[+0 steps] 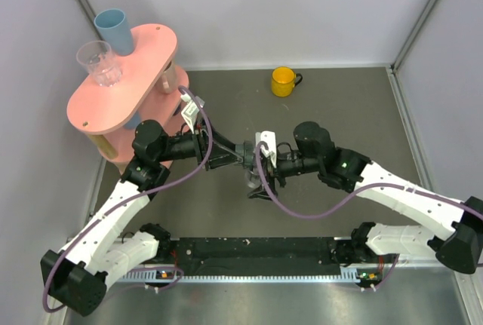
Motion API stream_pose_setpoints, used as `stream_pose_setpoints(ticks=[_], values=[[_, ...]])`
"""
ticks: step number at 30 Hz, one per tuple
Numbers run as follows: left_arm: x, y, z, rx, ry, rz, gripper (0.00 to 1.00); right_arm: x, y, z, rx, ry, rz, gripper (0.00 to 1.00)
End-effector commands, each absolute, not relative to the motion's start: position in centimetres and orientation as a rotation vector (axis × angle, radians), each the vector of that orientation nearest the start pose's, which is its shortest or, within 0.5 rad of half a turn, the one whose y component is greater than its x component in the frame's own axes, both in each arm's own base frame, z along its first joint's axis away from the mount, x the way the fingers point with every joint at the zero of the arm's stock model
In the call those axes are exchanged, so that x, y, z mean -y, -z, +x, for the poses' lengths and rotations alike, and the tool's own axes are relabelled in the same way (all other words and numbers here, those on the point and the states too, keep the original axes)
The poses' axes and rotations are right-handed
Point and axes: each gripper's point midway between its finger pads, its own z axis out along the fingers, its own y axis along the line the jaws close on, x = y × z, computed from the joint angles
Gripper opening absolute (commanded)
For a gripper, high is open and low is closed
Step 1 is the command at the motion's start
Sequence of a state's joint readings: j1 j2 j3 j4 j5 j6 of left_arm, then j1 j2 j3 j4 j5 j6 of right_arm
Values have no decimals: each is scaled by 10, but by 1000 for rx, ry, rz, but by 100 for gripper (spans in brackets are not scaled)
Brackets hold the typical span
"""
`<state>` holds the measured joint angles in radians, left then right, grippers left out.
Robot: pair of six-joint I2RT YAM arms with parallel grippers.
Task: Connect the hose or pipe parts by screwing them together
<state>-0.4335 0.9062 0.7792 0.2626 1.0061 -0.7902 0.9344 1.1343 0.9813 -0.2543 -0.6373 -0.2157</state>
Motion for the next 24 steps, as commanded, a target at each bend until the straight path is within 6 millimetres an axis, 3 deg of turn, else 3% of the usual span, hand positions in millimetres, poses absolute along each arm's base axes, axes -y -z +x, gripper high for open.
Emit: stream_pose_setpoints(ticks=[1, 8, 13, 17, 20, 24], values=[[253, -361, 163, -1520, 1585, 685, 0, -323, -282, 127, -1391, -1022, -1373, 89], [252, -356, 165, -1536, 1579, 675, 0, -296, -304, 138, -1381, -855, -1309, 91], [253, -355, 166, -1543, 1583, 666, 0, -288, -337, 142, -1302, -794, -1285, 93], [253, -353, 167, -1547, 1581, 662, 0, -295, -370, 133, -1203, -843, -1306, 93], [253, -352, 169, -1557, 1583, 654, 0, -303, -384, 122, -1132, -913, -1341, 93], [254, -355, 168, -1550, 1587, 655, 0, -314, -385, 121, -1106, -945, -1369, 92]])
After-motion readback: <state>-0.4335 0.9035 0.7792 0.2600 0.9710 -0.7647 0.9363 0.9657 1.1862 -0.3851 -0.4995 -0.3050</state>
